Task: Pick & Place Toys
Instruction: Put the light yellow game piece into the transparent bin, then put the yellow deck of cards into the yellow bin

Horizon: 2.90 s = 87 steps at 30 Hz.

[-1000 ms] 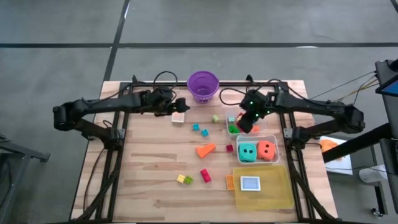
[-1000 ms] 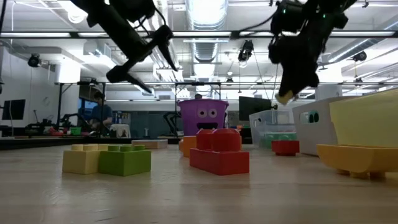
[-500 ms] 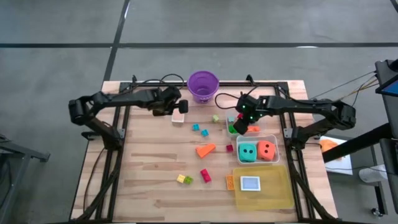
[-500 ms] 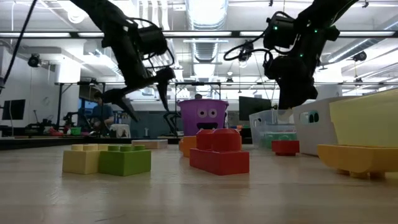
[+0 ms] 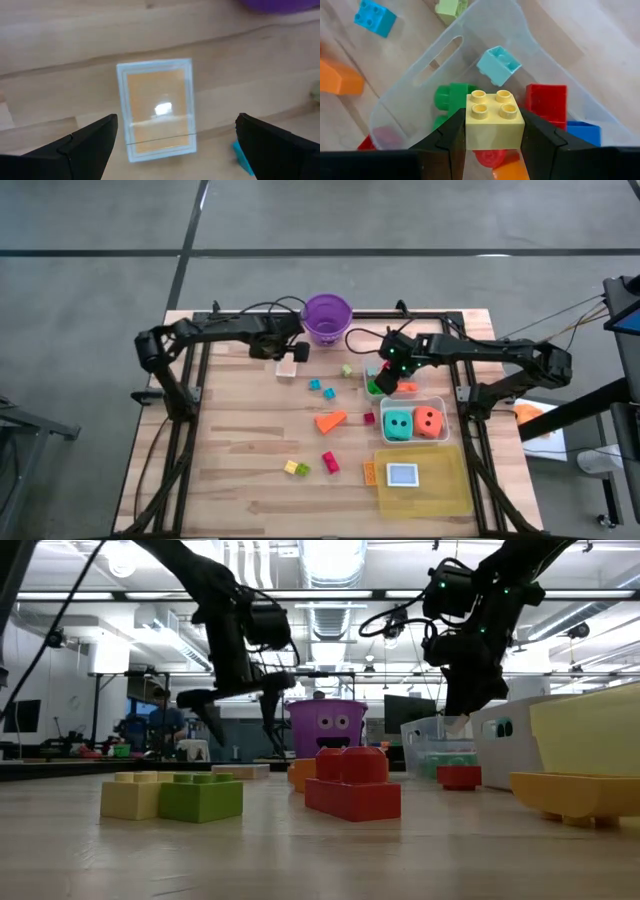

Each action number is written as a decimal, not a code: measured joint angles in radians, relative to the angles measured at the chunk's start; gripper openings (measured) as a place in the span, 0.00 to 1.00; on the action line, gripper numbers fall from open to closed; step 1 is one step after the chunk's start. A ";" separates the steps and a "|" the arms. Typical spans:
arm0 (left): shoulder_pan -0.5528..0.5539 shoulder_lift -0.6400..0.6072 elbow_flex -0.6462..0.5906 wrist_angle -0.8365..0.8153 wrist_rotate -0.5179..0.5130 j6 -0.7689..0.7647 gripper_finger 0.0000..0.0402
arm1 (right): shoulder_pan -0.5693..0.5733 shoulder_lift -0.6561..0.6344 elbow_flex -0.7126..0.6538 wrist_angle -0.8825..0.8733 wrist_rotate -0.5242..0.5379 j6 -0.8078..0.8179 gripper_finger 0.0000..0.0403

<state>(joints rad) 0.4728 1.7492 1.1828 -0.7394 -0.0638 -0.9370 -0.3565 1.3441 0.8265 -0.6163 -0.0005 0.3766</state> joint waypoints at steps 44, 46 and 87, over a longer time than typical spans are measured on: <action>-0.002 0.168 -0.008 0.032 -0.005 0.048 0.98 | 0.025 0.002 -0.156 0.162 -0.011 -0.273 0.35; -0.002 0.168 -0.008 0.032 -0.004 0.048 0.98 | 0.025 0.002 -0.161 0.168 -0.010 -0.272 0.35; -0.003 0.170 -0.010 0.014 0.010 0.068 0.77 | 0.025 -0.013 -0.099 0.179 -0.024 -0.148 0.77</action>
<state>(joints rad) 0.4702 1.9190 1.1732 -0.7258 -0.0540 -0.8694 -0.3317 1.3312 0.7277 -0.4370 -0.0250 0.2291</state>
